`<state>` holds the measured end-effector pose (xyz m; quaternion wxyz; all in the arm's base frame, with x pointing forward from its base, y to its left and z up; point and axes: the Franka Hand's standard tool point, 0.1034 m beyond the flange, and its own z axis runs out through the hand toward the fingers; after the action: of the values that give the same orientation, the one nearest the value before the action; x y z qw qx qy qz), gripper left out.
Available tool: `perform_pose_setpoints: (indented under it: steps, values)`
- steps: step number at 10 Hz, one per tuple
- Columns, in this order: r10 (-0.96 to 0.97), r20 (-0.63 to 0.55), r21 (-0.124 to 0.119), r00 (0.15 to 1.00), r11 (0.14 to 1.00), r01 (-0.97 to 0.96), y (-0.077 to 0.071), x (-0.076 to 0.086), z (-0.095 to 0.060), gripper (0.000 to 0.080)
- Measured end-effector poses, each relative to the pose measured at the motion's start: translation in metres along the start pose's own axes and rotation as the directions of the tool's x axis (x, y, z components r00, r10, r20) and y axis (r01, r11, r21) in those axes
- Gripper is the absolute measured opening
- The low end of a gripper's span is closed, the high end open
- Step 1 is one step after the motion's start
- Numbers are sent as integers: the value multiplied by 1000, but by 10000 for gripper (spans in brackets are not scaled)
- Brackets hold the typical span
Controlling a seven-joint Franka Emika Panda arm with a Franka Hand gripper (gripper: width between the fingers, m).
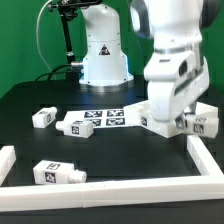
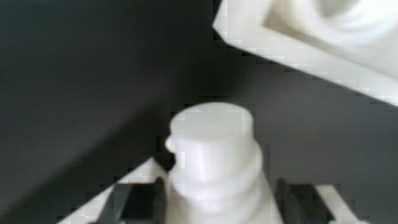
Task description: Assemble one leg
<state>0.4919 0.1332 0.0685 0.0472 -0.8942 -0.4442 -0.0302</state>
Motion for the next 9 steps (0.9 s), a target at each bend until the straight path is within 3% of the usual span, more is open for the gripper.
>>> perform_pose_setpoints:
  steps: [2,3,4,5,9]
  values:
    - [30,1,-34,1000,999,-30,16,-29,-40,294]
    - [48,1,-45,999,998,-48,26,-49,-44,294]
    - [68,3,-42,998,997,-68,33,-55,-41,294]
    - [53,-4,-43,999,998,-53,36,-50,-37,294]
    - [63,1,-40,998,997,-63,36,-56,-36,294]
